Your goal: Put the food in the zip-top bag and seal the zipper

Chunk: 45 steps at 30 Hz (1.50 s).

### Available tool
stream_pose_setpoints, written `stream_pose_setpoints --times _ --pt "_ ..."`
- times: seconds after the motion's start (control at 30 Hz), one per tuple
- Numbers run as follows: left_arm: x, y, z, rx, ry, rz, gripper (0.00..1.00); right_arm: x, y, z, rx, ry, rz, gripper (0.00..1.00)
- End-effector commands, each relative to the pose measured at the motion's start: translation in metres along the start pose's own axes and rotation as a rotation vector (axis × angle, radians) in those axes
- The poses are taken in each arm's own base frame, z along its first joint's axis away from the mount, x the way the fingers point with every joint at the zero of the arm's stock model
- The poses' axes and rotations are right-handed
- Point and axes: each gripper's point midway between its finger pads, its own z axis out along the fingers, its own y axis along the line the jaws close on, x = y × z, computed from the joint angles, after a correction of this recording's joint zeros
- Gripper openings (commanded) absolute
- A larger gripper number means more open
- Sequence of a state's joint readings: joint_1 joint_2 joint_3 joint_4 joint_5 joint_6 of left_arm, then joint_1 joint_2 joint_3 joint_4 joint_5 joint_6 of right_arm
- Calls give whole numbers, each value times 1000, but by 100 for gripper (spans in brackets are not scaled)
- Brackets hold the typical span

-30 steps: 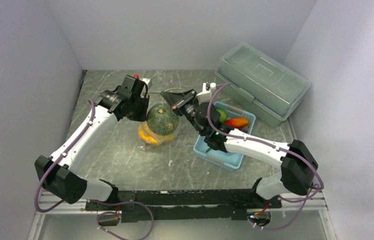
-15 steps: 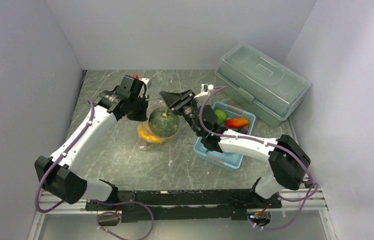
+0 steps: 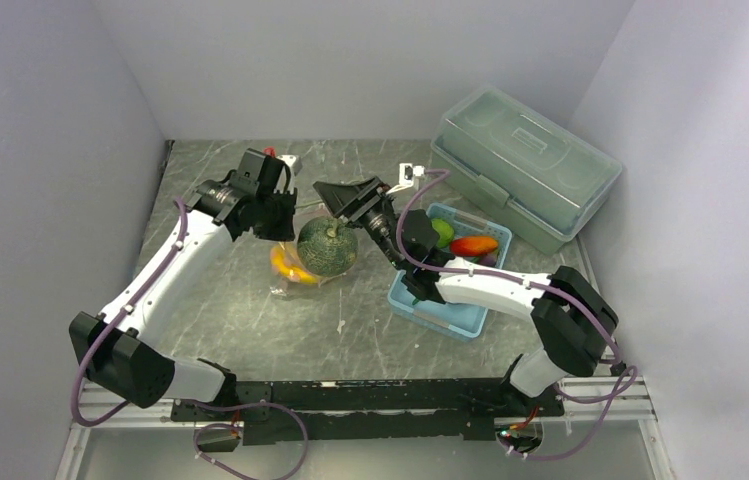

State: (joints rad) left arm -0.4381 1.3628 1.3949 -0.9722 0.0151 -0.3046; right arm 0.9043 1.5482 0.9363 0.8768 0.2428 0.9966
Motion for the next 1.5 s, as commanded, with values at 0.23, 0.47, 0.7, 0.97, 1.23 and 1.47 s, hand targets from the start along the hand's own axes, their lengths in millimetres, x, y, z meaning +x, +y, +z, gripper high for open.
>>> stream_pose_setpoints --times 0.23,0.47,0.7,0.97,1.23,1.47 --pt "-11 -7 -7 69 -50 -17 0 -24 44 -3 -13 62 -201 63" --pt "-14 -9 -7 109 -52 -39 0 -28 29 -14 134 181 -422 65" --pt "-16 -8 -8 123 -58 -56 0 -28 22 -29 177 268 -532 66" --pt "-20 -8 -10 149 -68 -79 0 -38 11 -54 246 305 -591 66" --pt "-23 -7 -10 166 -70 -95 0 -30 -22 -65 317 386 -560 57" --pt "-23 -4 -8 166 -70 -105 0 1 -41 -69 308 549 -565 47"
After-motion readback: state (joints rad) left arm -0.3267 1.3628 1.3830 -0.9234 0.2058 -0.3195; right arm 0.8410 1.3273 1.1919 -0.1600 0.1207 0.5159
